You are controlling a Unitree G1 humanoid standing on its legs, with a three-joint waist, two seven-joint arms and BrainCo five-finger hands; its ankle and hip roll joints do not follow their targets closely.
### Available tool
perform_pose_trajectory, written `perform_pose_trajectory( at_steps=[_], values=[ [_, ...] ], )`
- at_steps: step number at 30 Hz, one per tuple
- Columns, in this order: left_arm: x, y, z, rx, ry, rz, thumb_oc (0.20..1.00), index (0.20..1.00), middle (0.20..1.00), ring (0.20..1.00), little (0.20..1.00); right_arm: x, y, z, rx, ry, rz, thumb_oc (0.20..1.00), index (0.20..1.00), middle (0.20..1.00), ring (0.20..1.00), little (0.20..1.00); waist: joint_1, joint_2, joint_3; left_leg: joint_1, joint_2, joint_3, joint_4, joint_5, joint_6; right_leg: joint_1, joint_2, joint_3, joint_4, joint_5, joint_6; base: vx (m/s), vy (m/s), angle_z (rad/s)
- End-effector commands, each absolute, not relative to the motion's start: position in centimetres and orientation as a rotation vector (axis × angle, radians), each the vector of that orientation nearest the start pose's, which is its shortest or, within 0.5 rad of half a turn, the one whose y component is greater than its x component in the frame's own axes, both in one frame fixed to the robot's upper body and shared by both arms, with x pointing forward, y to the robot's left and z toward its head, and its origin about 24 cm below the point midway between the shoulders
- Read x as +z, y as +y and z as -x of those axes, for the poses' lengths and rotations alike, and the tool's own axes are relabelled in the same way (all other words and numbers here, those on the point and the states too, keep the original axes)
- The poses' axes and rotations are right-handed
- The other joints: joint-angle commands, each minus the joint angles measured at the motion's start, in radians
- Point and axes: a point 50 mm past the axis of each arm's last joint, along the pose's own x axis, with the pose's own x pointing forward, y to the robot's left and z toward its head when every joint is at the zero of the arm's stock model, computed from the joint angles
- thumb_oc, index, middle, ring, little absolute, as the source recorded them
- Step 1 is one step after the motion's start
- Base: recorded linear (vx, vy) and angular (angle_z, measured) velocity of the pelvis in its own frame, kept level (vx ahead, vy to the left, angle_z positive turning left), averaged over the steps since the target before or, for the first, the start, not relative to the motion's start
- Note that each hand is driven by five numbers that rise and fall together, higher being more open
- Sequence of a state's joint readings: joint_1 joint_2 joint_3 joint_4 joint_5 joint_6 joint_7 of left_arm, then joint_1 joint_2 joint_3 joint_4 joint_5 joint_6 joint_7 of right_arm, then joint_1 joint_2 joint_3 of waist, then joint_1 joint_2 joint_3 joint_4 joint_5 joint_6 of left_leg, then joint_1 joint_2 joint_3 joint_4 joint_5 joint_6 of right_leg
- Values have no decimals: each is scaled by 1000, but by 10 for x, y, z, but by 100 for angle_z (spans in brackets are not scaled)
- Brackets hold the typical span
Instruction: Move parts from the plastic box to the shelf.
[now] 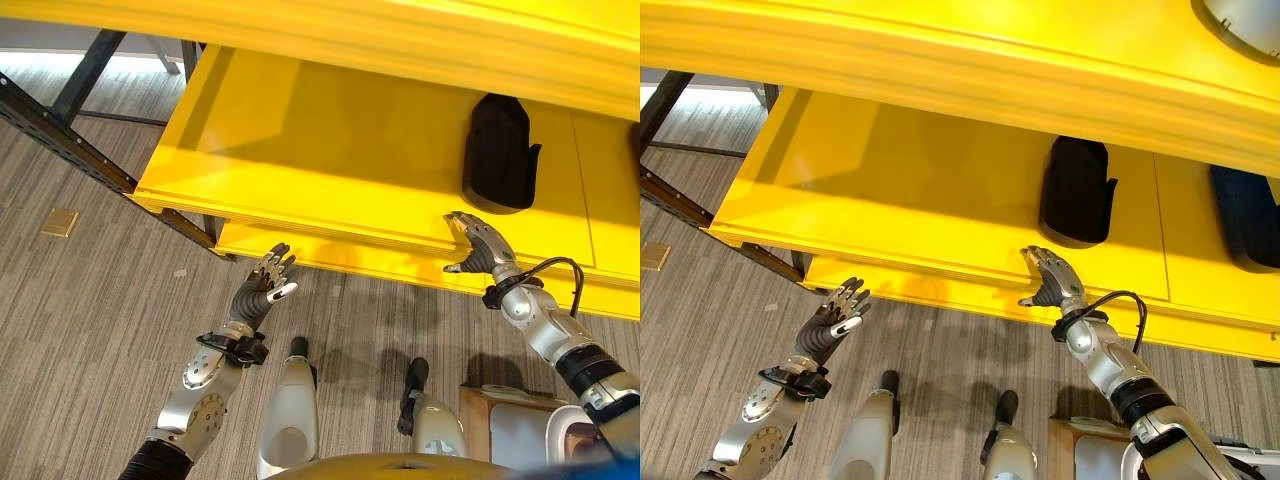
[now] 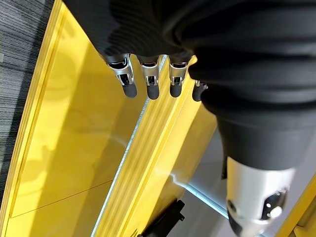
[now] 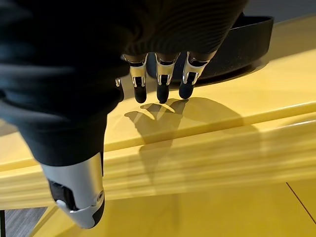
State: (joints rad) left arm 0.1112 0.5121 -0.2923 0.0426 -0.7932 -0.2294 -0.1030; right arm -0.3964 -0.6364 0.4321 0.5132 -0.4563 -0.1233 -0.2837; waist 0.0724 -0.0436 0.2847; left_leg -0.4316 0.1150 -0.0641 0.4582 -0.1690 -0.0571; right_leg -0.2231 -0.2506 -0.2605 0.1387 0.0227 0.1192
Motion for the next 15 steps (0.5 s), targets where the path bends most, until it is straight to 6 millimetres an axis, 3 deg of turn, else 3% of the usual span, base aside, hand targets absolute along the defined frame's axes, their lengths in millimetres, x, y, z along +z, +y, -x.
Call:
perform_pose_trajectory(
  at_steps=[1,15],
  values=[
    [35,195,-217,-246,-6,288,1000,1000,1000,1000,1000,78,-235,-325,-33,-157,1203,1000,1000,1000,1000,1000,12,-1,-31,21,-13,-21,-79,85,13,-23,-15,15,246,-120,1,0,0,0],
    [35,196,-215,-256,2,292,1000,1000,1000,1000,1000,88,-252,-334,-125,-124,1204,1000,1000,1000,1000,1000,17,0,-27,16,-16,-21,-68,81,16,-32,-18,20,259,-121,-2,0,0,0]
  ],
)
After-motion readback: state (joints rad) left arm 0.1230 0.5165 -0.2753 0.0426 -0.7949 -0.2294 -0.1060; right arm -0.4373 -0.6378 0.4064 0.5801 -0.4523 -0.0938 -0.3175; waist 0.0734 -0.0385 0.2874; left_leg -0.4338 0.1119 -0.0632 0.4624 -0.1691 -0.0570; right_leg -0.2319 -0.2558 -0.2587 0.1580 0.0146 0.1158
